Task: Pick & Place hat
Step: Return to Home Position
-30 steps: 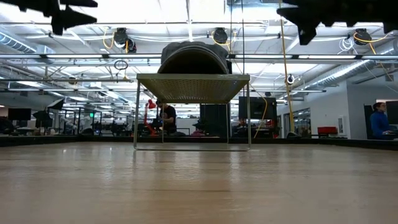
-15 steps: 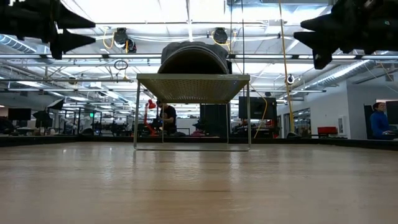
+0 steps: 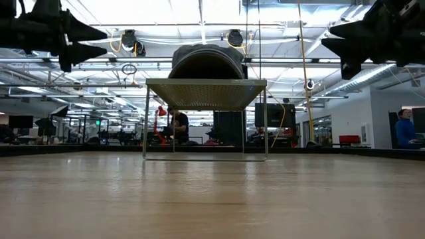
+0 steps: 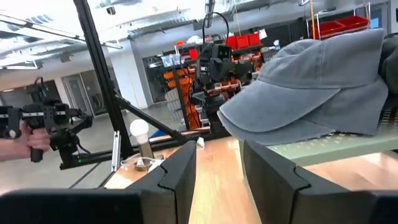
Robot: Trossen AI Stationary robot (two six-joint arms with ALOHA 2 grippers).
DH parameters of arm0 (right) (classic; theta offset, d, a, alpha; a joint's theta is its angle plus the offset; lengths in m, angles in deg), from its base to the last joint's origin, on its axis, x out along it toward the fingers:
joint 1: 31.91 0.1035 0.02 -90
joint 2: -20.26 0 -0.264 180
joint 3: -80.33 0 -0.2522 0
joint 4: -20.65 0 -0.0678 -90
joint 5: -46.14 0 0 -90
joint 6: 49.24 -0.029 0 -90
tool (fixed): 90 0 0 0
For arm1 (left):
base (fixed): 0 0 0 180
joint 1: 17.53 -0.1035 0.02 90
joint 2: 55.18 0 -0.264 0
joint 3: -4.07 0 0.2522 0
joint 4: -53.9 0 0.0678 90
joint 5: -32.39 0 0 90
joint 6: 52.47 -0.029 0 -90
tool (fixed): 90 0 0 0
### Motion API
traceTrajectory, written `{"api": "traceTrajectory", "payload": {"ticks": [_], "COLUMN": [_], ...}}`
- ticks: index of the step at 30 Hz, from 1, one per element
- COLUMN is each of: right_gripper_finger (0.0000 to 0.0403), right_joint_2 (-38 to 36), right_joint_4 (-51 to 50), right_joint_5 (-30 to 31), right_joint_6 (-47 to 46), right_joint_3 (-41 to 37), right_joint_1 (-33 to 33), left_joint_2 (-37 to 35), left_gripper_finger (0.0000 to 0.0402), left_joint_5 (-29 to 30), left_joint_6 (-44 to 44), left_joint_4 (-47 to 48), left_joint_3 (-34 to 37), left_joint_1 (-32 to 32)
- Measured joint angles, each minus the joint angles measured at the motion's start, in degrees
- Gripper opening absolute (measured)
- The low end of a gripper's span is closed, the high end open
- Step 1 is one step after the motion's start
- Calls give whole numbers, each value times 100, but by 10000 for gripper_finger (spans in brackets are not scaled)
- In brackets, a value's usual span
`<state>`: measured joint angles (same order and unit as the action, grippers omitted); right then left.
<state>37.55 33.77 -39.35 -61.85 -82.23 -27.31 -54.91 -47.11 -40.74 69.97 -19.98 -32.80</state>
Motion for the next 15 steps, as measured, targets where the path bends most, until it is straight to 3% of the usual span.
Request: {"api": "traceTrajectory", "payload": {"ticks": [15], "right_gripper_finger": [130], "right_joint_2": [-405], "right_joint_4": [-1275], "right_joint_5": [149], "right_joint_6": [7], "right_joint_3": [-32], "right_joint_1": [-7], "left_joint_2": [10], "left_gripper_finger": [257], "left_joint_5": [83], "left_joint_6": [205], "left_joint_4": [-754], "left_joint_3": [962], "left_joint_1": [309]}}
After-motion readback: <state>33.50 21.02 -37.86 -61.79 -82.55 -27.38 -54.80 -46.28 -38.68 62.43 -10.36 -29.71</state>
